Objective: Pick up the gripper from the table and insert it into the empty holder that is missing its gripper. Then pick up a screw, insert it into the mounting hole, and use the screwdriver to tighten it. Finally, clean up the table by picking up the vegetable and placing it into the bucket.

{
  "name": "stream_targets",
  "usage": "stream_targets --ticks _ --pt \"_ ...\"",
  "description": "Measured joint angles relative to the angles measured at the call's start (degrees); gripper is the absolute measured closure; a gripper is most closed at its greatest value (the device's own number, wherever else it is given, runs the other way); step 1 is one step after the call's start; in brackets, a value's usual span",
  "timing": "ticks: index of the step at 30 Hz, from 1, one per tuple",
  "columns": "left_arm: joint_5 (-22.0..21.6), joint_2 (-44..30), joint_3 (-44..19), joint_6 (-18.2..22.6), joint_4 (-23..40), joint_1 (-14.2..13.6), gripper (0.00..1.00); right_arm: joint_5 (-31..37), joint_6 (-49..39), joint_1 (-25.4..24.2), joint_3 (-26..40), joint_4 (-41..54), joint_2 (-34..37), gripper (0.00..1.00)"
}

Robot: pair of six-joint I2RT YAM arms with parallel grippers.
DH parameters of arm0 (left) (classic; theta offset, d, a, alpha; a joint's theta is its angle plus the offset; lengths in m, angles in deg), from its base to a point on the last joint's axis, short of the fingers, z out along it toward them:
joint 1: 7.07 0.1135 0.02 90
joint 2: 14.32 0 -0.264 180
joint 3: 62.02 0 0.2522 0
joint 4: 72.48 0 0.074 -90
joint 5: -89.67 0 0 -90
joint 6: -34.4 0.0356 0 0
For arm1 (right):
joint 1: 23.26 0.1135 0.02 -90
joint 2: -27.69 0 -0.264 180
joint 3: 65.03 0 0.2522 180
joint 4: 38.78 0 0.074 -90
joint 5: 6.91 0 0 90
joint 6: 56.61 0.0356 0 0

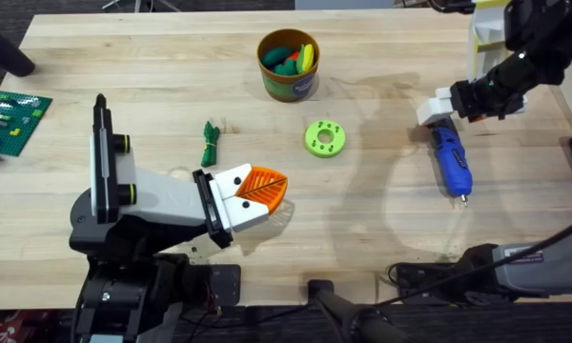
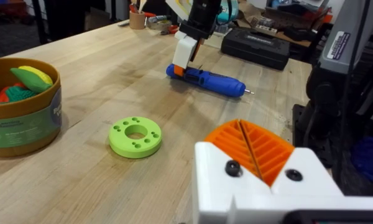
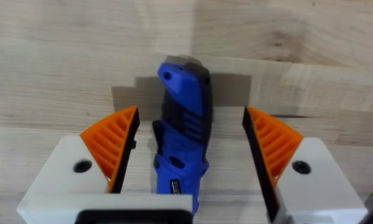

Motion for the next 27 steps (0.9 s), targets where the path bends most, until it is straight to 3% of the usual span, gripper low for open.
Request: stream_targets --ticks 17,27 --pt "0.0 0.0 0.0 0.0 0.0 0.0 0.987 -1.3 0.0 -0.2 0.0 0.8 0.5 0.014" --pt "0.0 0.0 0.0 0.0 0.0 0.0 0.987 -1.3 -0.2 -0.2 0.6 11.9 -4.3 0.014"
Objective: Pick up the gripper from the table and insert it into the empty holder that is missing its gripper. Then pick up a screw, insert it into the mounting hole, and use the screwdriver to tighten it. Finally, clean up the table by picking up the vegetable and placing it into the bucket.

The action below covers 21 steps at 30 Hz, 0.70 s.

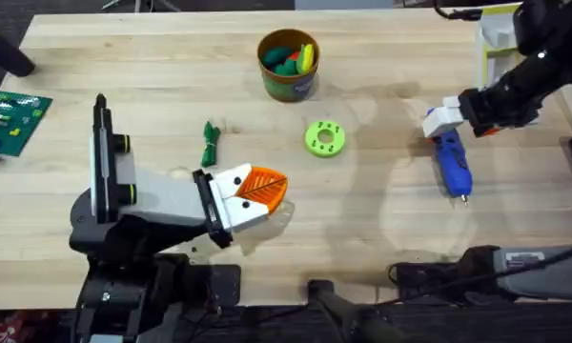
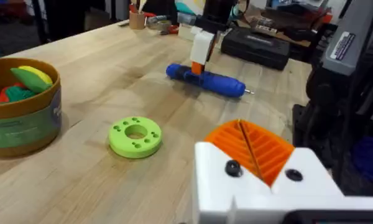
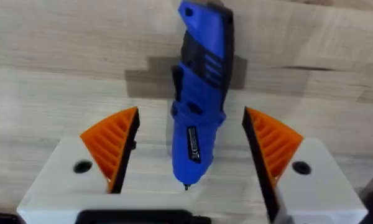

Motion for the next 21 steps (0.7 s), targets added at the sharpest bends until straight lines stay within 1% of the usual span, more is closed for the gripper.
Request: stream_targets --ticks 6,12,15,21 --pt "0.0 0.0 0.0 0.0 0.0 0.0 0.987 0.0 -0.1 0.0 0.0 -1.3 -0.2 0.014" --pt "0.0 0.0 0.0 0.0 0.0 0.0 0.987 0.0 -0.2 0.0 -3.4 -8.2 0.4 0.014" --pt "0.0 0.0 0.0 0.0 0.0 0.0 0.987 0.0 -0.2 -0.2 -4.7 -10.9 2.1 0.014" --pt "0.0 0.0 0.0 0.0 0.0 0.0 0.987 0.0 -0.3 -1.4 -5.2 -13.7 6.7 0.014"
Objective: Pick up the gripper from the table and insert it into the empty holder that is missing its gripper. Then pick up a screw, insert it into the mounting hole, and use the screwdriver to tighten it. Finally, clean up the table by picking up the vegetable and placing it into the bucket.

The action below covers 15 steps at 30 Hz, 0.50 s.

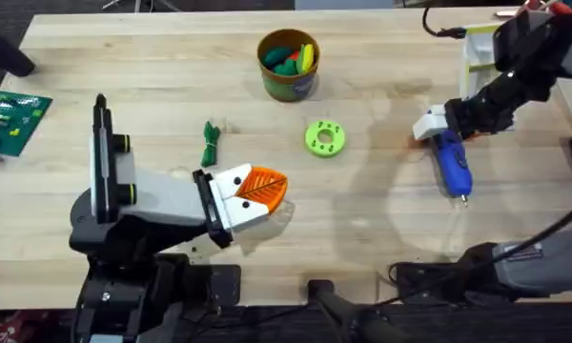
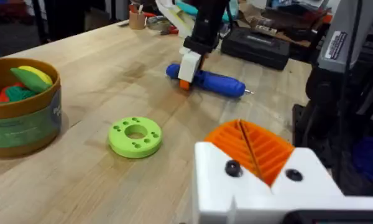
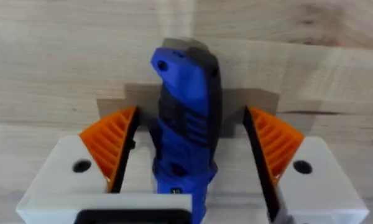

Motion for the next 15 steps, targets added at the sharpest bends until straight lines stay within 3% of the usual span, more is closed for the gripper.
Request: stream_targets --ticks 6,9,12,15 --pt "0.0 0.0 0.0 0.0 0.0 0.0 0.987 0.0 -0.7 -0.1 0.1 -0.3 0.6 0.014" --pt "0.0 0.0 0.0 0.0 0.0 0.0 0.987 0.0 -0.9 -0.1 0.1 -0.3 0.6 0.062" --pt "0.0 0.0 0.0 0.0 0.0 0.0 0.987 0.0 -1.1 -0.1 0.1 -0.4 0.6 0.195" --pt "0.0 0.0 0.0 0.0 0.0 0.0 0.987 0.0 -1.3 -0.1 0.1 -0.5 0.6 0.454"
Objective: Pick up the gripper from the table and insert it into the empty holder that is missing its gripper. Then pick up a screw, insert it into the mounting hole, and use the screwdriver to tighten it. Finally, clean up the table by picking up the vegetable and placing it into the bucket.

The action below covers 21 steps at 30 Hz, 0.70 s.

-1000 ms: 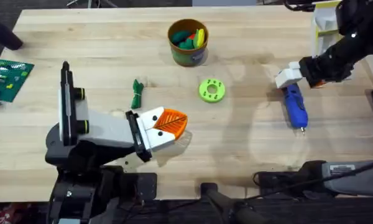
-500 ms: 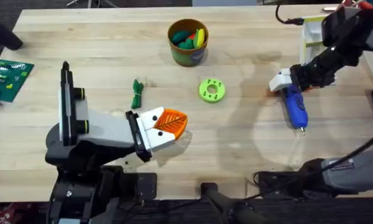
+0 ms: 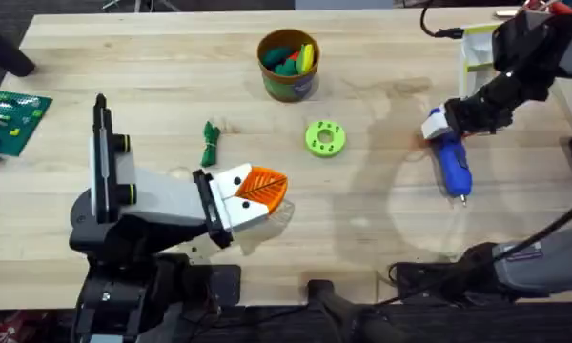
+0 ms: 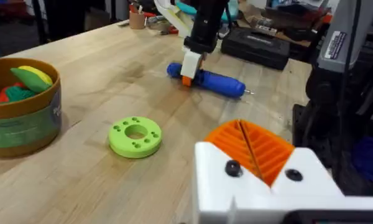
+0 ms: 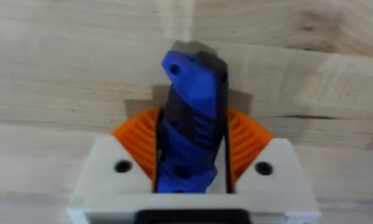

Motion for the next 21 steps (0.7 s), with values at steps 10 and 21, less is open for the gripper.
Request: stream_targets --ticks 10,21 --pt "0.0 0.0 0.0 0.0 0.0 0.0 0.987 0.5 -0.1 -0.2 0.0 -0.7 0.5 0.971" --pt "0.0 0.0 0.0 0.0 0.0 0.0 0.987 0.1 0.1 -0.2 0.9 2.5 0.5 0.972"
